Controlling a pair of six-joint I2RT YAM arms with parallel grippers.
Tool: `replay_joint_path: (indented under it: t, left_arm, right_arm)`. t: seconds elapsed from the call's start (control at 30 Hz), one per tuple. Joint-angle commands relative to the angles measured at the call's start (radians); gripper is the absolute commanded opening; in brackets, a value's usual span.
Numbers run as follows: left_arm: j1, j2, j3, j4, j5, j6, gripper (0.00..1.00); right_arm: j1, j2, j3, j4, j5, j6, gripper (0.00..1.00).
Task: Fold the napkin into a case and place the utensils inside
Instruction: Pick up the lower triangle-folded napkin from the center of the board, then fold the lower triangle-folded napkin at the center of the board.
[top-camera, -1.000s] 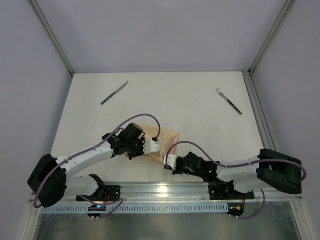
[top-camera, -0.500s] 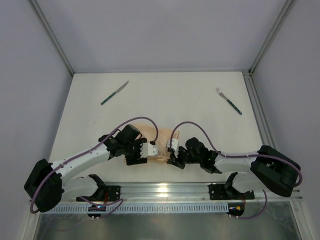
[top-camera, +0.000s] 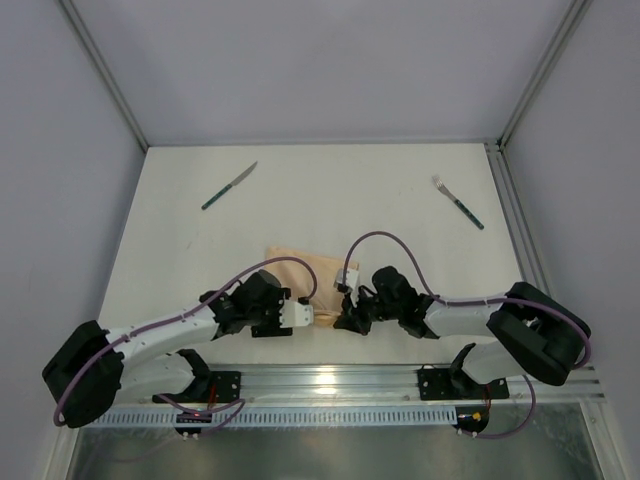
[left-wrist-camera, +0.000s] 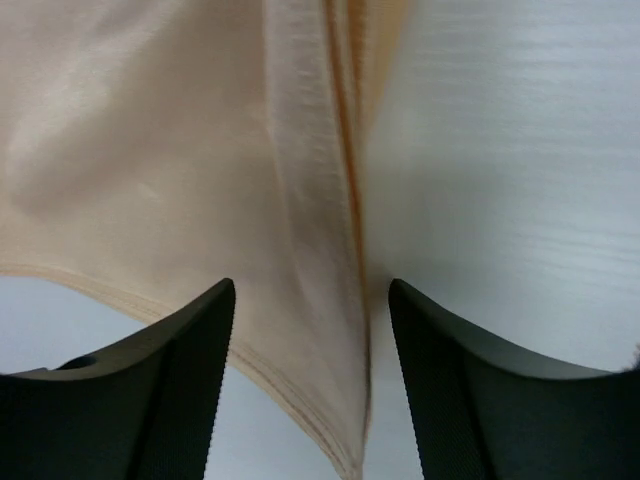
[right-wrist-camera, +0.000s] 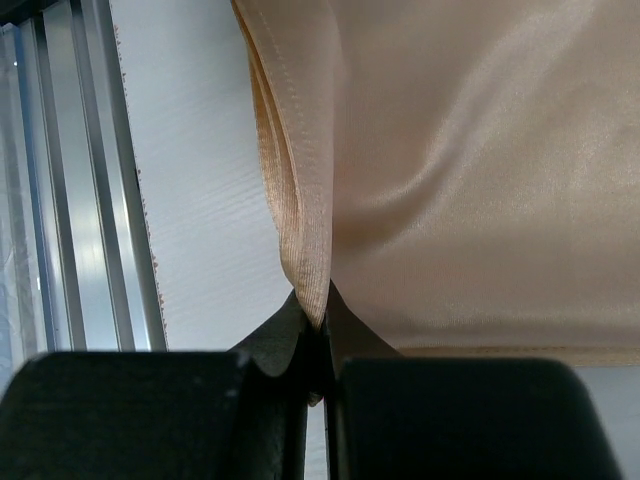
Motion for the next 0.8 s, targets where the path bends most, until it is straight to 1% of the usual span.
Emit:
replay_joint_path:
  t: [0.0, 0.03, 0.07, 0.13, 0.17, 0.3, 0.4, 0.43, 0.47, 0.5, 0.53, 0.57, 0.63, 0.67, 0.77]
  left_arm:
    - [0.0, 0.041, -0.08, 0.17, -0.165, -0.003, 0.58]
    - [0.0, 0.042, -0.089, 0.177, -0.173, -0.003, 0.52]
    - [0.0, 0.042, -0.098, 0.185, -0.181, -0.006, 0.42]
    - [0.001, 0.039, -0.123, 0.2, -0.205, -0.004, 0.35]
    - [0.001, 0.036, -0.126, 0.202, -0.205, -0.006, 0.29]
    - [0.018, 0.001, -0.121, 0.152, -0.207, -0.007, 0.23]
    - [0.044, -0.042, -0.106, 0.081, -0.181, 0.006, 0.17]
    - [0.046, -0.054, -0.097, 0.029, -0.156, 0.008, 0.15]
    - [0.047, -0.077, -0.065, -0.006, -0.141, 0.01, 0.08]
    - [0.047, -0.087, -0.045, -0.045, -0.126, 0.013, 0.04]
    - [0.047, -0.097, -0.022, -0.128, -0.091, 0.017, 0.0]
    - [0.046, -0.116, 0.029, -0.179, -0.045, 0.023, 0.0]
    - [0.047, -0.13, 0.083, -0.29, 0.011, 0.051, 0.0]
    - [0.047, -0.143, 0.106, -0.385, 0.069, 0.06, 0.0]
    - [0.047, -0.157, 0.17, -0.493, 0.15, 0.105, 0.0]
  right_arm:
    - [-0.018, 0.0, 0.02, 0.041, -0.06, 0.024, 0.04]
    - [-0.02, 0.0, 0.022, 0.036, -0.063, 0.022, 0.04]
    - [-0.021, 0.0, 0.02, 0.031, -0.067, 0.021, 0.04]
    - [-0.029, 0.0, 0.023, 0.024, -0.08, 0.012, 0.04]
    - [-0.032, 0.001, 0.026, 0.021, -0.084, 0.01, 0.04]
    - [-0.036, 0.003, 0.04, -0.008, -0.097, -0.002, 0.04]
    - [-0.036, 0.001, 0.052, -0.05, -0.106, -0.024, 0.04]
    - [-0.036, 0.004, 0.066, -0.08, -0.118, -0.028, 0.04]
    - [-0.038, 0.006, 0.074, -0.099, -0.123, -0.03, 0.04]
    - [-0.038, 0.008, 0.084, -0.119, -0.13, -0.03, 0.04]
    - [-0.036, 0.009, 0.1, -0.152, -0.141, -0.027, 0.04]
    - [-0.036, 0.003, 0.106, -0.168, -0.161, -0.015, 0.04]
    - [-0.035, -0.012, 0.11, -0.209, -0.185, -0.001, 0.04]
    - [-0.033, -0.034, 0.11, -0.222, -0.214, 0.005, 0.04]
    - [-0.03, -0.068, 0.106, -0.269, -0.282, 0.03, 0.04]
